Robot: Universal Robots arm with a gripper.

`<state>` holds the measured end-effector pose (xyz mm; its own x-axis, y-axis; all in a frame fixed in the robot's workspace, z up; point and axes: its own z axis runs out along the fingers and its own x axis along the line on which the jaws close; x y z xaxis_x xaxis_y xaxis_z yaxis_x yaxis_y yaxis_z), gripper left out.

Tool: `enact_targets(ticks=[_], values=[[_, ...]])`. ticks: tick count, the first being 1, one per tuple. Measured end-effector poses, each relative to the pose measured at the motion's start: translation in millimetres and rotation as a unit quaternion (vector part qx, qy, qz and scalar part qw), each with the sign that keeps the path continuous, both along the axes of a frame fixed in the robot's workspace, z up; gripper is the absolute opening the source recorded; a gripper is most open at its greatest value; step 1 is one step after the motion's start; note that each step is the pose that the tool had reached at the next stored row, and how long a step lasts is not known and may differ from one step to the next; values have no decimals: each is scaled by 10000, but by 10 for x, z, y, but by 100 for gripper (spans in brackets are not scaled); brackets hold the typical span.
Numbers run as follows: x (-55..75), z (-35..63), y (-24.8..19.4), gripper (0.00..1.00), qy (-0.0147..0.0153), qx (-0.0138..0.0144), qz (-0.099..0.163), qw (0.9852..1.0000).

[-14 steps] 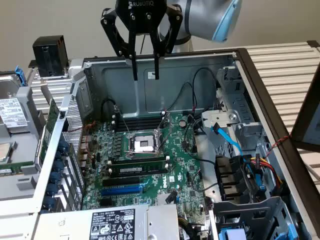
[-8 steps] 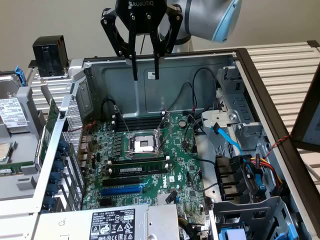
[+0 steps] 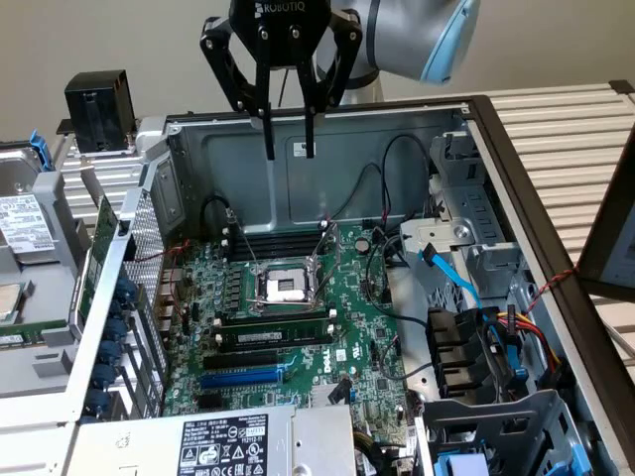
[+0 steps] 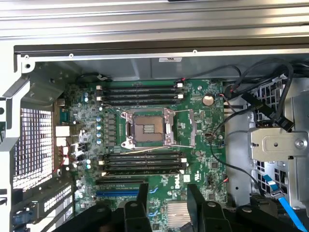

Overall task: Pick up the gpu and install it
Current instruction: 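Reach for the gpu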

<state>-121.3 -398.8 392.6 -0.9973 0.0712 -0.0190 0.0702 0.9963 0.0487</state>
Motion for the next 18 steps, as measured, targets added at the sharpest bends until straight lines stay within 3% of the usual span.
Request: enact_targets(ticks=[6, 8, 18], values=[[0, 0, 0, 15, 0, 2, 0, 10000], [0, 0, 0, 11, 0, 2, 1, 10000], [-5, 0, 0, 11, 0, 4, 0, 10000]])
